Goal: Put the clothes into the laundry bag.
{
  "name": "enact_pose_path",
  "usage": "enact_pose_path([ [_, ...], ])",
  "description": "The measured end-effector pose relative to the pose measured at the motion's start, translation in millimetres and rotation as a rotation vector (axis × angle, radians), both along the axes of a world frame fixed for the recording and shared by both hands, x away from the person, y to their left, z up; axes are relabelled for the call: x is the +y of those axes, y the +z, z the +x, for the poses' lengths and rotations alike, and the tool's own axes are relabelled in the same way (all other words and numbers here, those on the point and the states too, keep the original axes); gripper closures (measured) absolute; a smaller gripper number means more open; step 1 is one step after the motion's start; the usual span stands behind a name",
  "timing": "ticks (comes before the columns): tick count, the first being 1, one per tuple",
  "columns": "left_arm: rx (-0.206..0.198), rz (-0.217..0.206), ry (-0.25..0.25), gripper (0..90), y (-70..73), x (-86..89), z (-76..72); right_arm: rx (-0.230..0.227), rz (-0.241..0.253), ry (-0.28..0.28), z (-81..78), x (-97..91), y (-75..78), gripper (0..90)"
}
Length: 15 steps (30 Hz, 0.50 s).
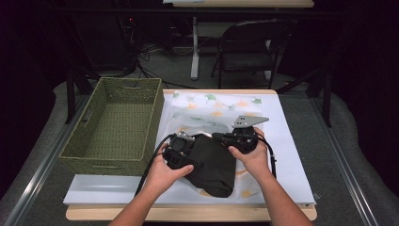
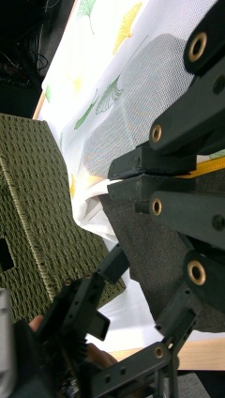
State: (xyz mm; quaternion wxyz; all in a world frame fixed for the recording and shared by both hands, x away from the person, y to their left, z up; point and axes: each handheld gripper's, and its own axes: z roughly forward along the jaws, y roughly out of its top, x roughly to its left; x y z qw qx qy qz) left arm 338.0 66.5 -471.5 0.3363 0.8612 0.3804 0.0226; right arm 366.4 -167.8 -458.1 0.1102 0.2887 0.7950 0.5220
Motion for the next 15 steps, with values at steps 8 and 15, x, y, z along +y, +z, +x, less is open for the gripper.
enact_pose_path([
  [8, 0.030, -0.010, -0.002, 29.6, -18.8, -2.4, -1.7, 0.004, 0.001, 0.000, -0.8, 1.1, 0.0, 88.5],
  [15, 0.014, 0.005, 0.006, 29.7, -29.7, -5.2, -2.3, 0.001, -0.004, 0.005, -2.0, 2.7, 0.0, 88.5],
])
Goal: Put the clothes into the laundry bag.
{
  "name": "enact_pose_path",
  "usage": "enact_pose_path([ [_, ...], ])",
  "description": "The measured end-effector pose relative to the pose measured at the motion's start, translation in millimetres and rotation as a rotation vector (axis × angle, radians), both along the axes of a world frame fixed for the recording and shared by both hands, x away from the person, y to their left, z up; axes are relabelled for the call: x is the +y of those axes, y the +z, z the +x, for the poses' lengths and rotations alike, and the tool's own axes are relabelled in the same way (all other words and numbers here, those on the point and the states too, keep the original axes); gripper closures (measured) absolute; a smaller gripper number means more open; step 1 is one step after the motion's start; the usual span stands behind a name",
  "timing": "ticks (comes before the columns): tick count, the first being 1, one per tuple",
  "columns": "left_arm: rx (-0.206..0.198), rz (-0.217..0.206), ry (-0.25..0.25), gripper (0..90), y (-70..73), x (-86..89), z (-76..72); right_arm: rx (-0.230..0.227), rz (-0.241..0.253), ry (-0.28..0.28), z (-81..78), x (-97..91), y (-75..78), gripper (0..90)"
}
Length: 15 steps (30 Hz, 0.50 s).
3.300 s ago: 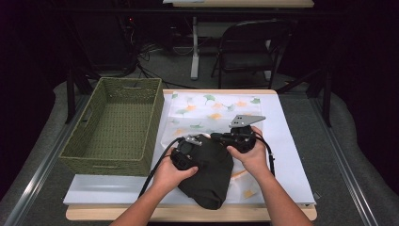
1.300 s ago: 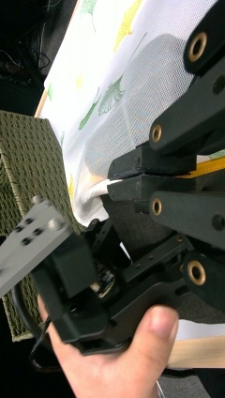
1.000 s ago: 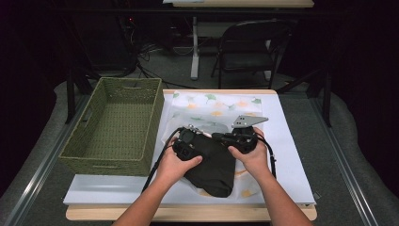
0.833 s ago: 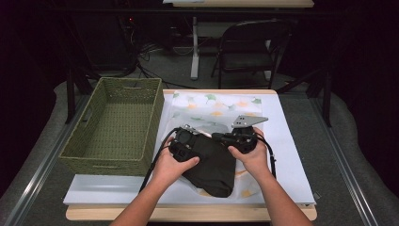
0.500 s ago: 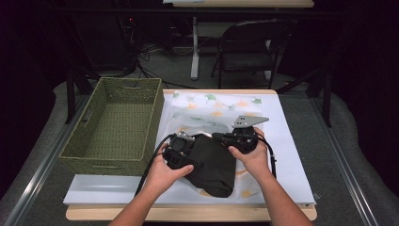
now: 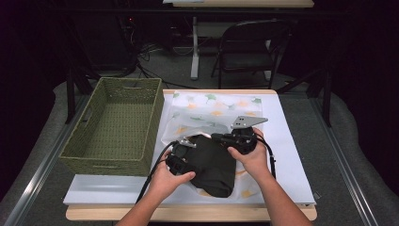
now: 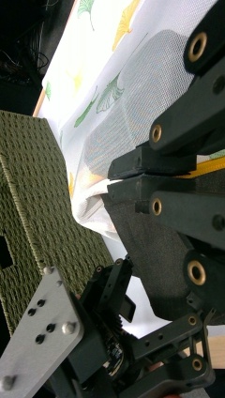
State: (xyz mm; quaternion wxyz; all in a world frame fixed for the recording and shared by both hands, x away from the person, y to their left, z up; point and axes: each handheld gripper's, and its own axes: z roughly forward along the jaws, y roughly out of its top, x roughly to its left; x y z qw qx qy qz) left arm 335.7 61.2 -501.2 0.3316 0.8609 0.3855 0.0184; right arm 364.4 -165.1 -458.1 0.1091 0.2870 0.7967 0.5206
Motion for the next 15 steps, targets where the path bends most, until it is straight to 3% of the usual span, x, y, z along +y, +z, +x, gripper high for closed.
enact_pose_path([
  [9, -0.019, 0.038, 0.000, 29.8, -11.5, -5.3, 1.5, -0.001, -0.002, 0.008, -1.0, 2.2, -0.3, 88.5],
  [15, -0.020, 0.013, 0.008, 33.2, -15.3, -3.2, 2.0, 0.003, -0.004, 0.009, -1.1, 2.3, -0.8, 88.5],
])
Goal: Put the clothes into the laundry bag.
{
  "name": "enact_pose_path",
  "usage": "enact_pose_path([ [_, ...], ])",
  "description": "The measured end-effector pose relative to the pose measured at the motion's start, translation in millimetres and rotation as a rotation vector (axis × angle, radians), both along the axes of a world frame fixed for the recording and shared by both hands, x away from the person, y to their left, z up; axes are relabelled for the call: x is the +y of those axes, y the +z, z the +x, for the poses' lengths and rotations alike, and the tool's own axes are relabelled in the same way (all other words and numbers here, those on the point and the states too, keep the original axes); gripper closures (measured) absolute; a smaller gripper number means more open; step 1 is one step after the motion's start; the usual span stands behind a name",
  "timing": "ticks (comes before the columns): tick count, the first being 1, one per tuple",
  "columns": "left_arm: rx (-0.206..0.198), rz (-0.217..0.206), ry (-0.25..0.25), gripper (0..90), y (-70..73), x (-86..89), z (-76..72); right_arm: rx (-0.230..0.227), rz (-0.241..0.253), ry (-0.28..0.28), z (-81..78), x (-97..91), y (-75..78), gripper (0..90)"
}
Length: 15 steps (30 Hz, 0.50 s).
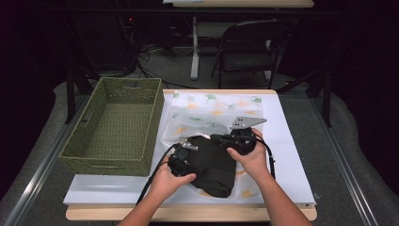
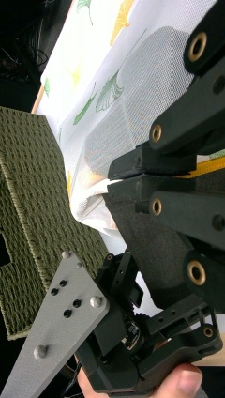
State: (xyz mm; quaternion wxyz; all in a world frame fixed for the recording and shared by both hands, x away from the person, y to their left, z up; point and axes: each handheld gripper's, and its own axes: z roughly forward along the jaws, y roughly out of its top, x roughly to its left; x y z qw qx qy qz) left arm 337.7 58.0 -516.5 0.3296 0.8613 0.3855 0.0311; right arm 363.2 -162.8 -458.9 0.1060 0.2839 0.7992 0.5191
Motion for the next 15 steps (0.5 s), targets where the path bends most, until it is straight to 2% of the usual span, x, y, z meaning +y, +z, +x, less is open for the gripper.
enact_pose_path([
  [4, -0.018, 0.007, 0.015, 35.8, -0.3, -0.5, -2.5, 0.000, -0.003, 0.001, -0.3, 0.5, -0.1, 88.5],
  [8, -0.001, 0.004, 0.026, 39.4, 2.0, -1.2, -3.1, 0.000, -0.008, 0.002, -0.7, 1.2, -0.4, 88.5],
  [15, 0.019, -0.012, -0.007, 55.6, 3.1, -0.8, -2.7, 0.001, -0.008, 0.003, -0.9, 0.8, 0.0, 88.5],
])
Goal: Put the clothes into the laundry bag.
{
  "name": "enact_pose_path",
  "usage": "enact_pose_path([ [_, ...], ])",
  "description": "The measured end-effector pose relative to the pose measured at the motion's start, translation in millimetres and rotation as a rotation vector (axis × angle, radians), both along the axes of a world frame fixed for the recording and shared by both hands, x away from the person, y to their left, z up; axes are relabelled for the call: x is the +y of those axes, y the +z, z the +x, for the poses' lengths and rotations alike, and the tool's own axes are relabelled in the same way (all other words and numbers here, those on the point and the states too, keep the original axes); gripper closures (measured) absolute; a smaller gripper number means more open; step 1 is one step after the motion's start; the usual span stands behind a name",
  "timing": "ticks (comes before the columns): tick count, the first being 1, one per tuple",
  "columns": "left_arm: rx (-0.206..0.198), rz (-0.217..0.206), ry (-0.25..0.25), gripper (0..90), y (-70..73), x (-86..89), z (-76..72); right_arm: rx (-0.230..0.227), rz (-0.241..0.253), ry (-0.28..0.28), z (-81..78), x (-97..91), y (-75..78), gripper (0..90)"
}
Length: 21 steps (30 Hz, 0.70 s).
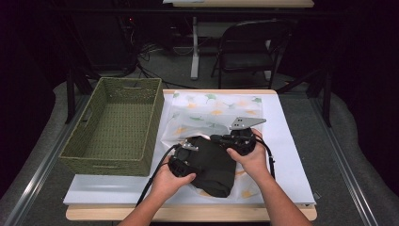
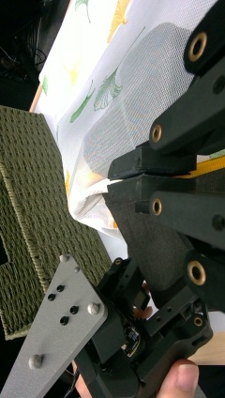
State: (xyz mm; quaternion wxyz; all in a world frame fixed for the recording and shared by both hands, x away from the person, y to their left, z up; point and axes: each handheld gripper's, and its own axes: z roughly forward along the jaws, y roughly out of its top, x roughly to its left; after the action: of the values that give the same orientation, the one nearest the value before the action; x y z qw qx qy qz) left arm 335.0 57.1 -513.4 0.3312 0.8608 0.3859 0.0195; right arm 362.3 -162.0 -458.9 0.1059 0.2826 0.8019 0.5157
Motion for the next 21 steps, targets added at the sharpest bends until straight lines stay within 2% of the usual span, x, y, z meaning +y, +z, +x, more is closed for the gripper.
enact_pose_path([
  [3, 0.032, -0.032, -0.016, 66.9, 0.6, -0.5, 0.3, 0.001, 0.001, 0.000, -0.4, 0.5, 0.0, 88.5],
  [5, 0.034, -0.030, -0.018, 70.0, 0.7, -2.4, 0.1, -0.002, 0.000, 0.002, -0.6, 0.8, 0.2, 88.5],
  [14, 0.035, -0.029, -0.028, 73.4, 4.3, -3.6, 2.5, 0.001, -0.001, 0.005, -1.1, 1.7, 0.2, 88.5],
  [17, 0.039, -0.036, -0.015, 74.0, 6.4, -5.6, 3.4, -0.002, -0.002, 0.006, -1.8, 2.3, 0.6, 88.5],
  [21, 0.023, -0.028, -0.021, 74.5, 12.3, -8.4, 7.0, -0.006, 0.005, 0.009, -3.2, 2.5, 2.1, 88.5],
])
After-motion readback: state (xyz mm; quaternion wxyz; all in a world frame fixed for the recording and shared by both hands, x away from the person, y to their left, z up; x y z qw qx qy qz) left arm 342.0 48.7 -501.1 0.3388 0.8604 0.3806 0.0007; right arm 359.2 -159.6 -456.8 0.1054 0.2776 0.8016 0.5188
